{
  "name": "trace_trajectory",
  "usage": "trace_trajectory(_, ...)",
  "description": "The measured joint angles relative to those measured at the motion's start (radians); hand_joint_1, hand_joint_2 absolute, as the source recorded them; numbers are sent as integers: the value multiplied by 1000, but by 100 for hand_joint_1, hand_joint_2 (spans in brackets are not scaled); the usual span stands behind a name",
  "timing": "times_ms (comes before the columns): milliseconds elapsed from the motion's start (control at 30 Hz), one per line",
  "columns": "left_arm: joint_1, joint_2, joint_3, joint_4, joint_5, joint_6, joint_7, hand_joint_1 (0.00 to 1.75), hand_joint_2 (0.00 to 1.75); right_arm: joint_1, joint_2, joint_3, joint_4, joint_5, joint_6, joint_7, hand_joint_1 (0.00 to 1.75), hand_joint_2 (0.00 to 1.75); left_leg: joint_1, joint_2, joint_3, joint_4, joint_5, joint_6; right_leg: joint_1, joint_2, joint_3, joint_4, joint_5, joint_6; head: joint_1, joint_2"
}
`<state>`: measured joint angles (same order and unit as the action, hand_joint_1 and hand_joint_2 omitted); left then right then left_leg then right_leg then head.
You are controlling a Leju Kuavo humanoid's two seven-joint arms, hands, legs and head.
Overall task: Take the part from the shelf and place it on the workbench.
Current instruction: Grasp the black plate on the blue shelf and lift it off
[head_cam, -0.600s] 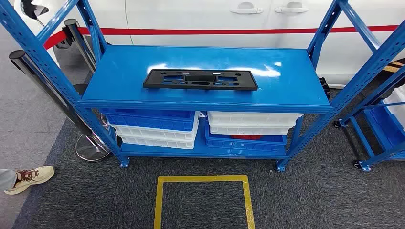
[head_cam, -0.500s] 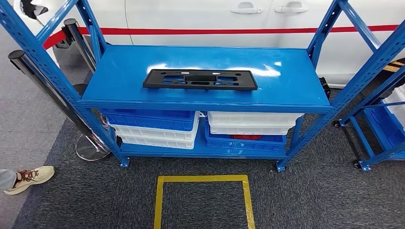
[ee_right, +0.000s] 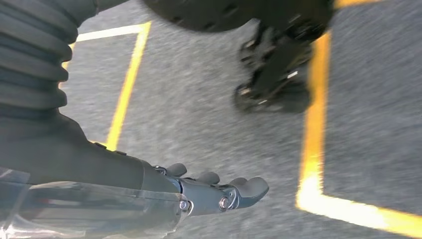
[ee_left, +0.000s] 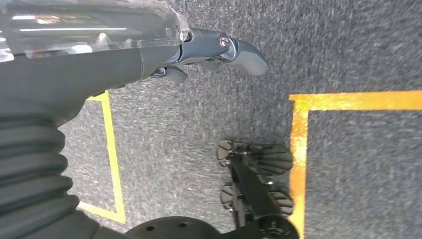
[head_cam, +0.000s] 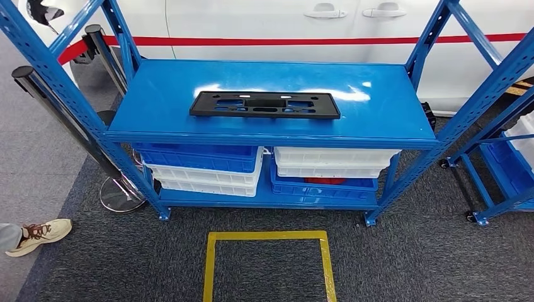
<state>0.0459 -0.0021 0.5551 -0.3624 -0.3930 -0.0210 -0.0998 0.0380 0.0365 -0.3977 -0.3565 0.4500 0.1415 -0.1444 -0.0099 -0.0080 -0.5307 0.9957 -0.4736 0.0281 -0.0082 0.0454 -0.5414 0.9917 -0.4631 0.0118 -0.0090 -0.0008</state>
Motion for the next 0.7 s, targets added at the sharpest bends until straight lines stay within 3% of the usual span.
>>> trace_trajectory(67, -10, -1, 46, 5, -29, -4, -7, 0, 0, -11, 7, -2, -29, -14, 31, -36, 0, 0, 7, 4, 5, -10, 7, 7, 1, -8, -4, 14, -10, 5, 1, 0)
trace_trajectory(100, -14, -2, 65, 7, -41, -5, -11, 0, 0, -16, 10, -2, -47, -24, 46, -52, 0, 0, 11, 7, 8, -16, 11, 10, 1, -15, -18, 44, -29, 8, 2, 0)
trace_trajectory(200, -19, -3, 113, 16, -71, -8, -18, 0, 0, -28, 19, 3, -112, -63, 84, -90, 0, 0, 14, 16, 10, -19, 12, 12, -6, -32, -110, 230, -117, 17, 4, 0)
trace_trajectory(233, -20, -4, 128, 19, -80, -8, -21, 0, 0, -30, 22, 7, -136, -76, 95, -102, 0, 0, 14, 18, 11, -18, 11, 10, -10, -34, -136, 278, -128, 20, 4, 0)
trace_trajectory(267, -21, -5, 143, 22, -88, -9, -23, 0, 0, -30, 24, 11, -162, -89, 106, -112, 0, 0, 16, 19, 12, -17, 9, 7, -14, -35, -145, 290, -118, 23, 4, 0)
trace_trajectory(300, -23, -6, 156, 24, -96, -10, -26, 0, 0, -31, 26, 16, -190, -101, 117, -122, 0, 0, 18, 19, 14, -14, 6, 3, -17, -37, -134, 261, -89, 25, 4, 0)
trace_trajectory(333, -24, -8, 169, 27, -104, -11, -29, 0, 0, -32, 29, 22, -219, -113, 127, -132, 0, 0, 21, 19, 16, -11, 2, -2, -21, -40, -105, 199, -48, 28, 4, 0)
trace_trajectory(400, -30, -10, 195, 30, -118, -13, -33, 0, 0, -37, 35, 35, -279, -137, 148, -152, 0, 0, 22, 20, 16, -1, -8, -17, -21, -48, -48, 74, 2, 27, 5, 0)
trace_trajectory(467, -36, -11, 221, 33, -132, -15, -38, 0, 0, -41, 44, 49, -339, -159, 168, -170, 0, 0, 20, 20, 14, 5, -14, -31, -16, -49, -32, 32, 4, 18, 3, 0)
trace_trajectory(533, -42, -12, 246, 37, -145, -17, -43, 0, 0, -41, 53, 65, -402, -183, 189, -189, 0, 0, 23, 21, 14, 5, -17, -45, -14, -46, -35, 30, 4, 3, 3, 0)
trace_trajectory(600, -46, -15, 270, 41, -158, -18, -48, 0, 0, -43, 62, 81, -468, -207, 210, -208, 0, 0, 28, 19, 1, 38, -42, -56, -13, -45, -33, 27, 5, -13, 3, 0)
trace_trajectory(700, -51, -18, 309, 47, -177, -19, -52, 0, 0, -46, 74, 104, -561, -241, 243, -235, 0, 0, 29, 17, -87, 221, -130, -60, -8, -44, -32, 26, 4, -27, 2, 0)
